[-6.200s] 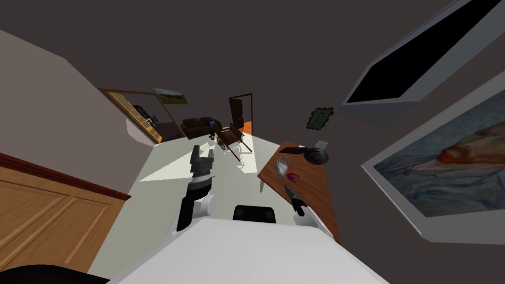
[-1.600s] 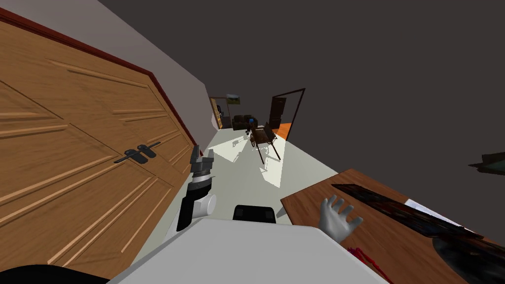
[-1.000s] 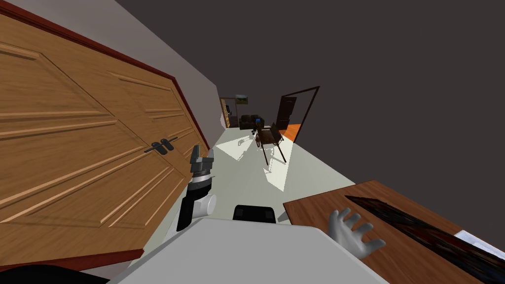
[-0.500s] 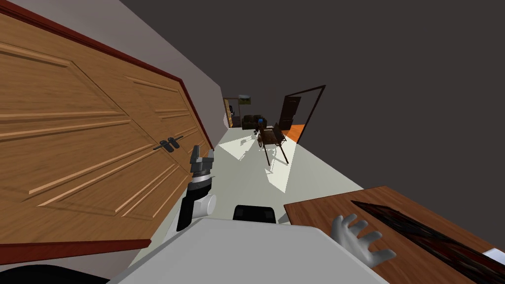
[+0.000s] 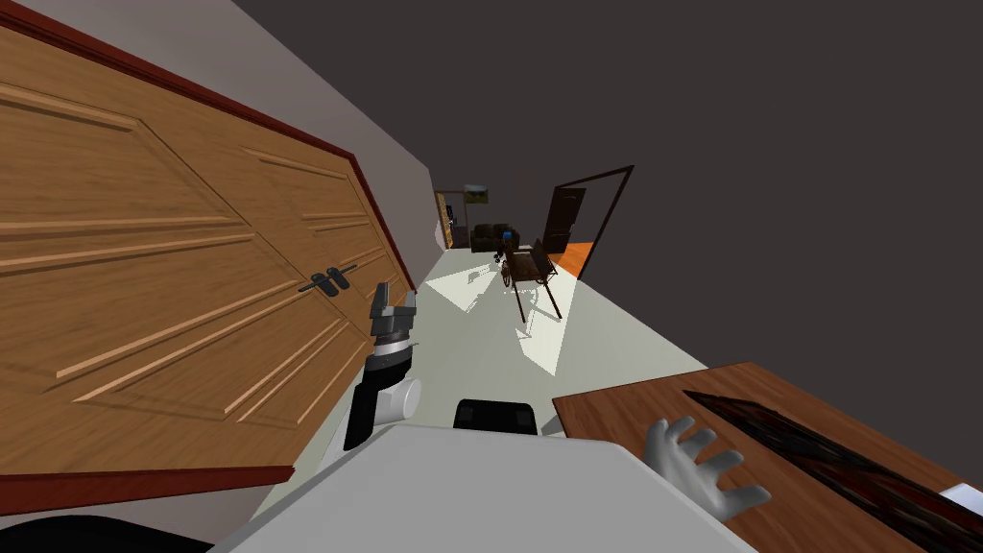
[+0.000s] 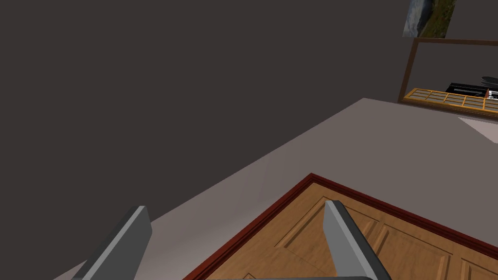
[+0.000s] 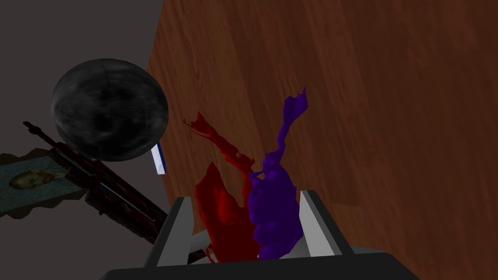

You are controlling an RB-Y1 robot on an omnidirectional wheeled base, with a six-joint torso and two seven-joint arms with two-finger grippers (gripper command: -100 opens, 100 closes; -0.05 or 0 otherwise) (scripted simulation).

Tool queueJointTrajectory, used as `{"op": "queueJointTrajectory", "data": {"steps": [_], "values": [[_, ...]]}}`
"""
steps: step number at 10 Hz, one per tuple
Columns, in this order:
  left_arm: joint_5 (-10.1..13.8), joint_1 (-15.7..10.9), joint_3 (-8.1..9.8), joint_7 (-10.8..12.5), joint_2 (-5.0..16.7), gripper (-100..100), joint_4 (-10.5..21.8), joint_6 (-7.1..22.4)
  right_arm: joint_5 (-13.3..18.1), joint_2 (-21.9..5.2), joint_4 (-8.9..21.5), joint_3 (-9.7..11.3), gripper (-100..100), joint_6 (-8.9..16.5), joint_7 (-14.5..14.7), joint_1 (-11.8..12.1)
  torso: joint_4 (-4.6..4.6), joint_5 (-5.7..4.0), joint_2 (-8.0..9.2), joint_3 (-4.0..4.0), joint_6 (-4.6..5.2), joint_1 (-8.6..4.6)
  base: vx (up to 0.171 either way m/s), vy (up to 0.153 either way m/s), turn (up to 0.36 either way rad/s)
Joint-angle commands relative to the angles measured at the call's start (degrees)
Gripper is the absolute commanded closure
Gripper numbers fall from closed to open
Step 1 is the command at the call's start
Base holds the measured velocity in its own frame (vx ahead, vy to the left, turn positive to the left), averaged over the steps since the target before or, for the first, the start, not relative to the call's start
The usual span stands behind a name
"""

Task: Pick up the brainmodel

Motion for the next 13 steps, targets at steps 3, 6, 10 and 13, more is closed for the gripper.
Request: {"op": "queueJointTrajectory", "data": {"steps": [3,6,10,13], "values": [[0.00,0.00,0.00,0.00,0.00,0,0.00,0.00,-2.07,-1.49,2.43,4.61,100,0.09,-0.07,-3.33,-0.01,-0.03,-0.01,-0.01,0.04,0.12,0.009,0.027,-0.194],[0.00,0.00,0.00,0.00,0.00,0,0.00,0.00,-3.26,-2.29,3.52,7.21,100,0.12,0.07,-5.03,0.05,-0.21,-0.03,0.01,-0.04,0.04,0.003,0.017,-0.094],[0.00,0.00,0.00,0.00,0.00,0,0.00,0.00,-6.83,-4.68,6.81,13.56,100,0.19,0.51,-10.12,0.06,-0.42,-0.05,0.01,-0.02,0.02,0.007,0.039,-0.243],[0.00,0.00,0.00,0.00,0.00,0,0.00,0.00,-8.02,-5.48,7.90,17.27,100,0.22,0.65,-11.82,0.07,-0.41,-0.05,0.01,-0.03,0.04,0.003,0.035,-0.137]]}}
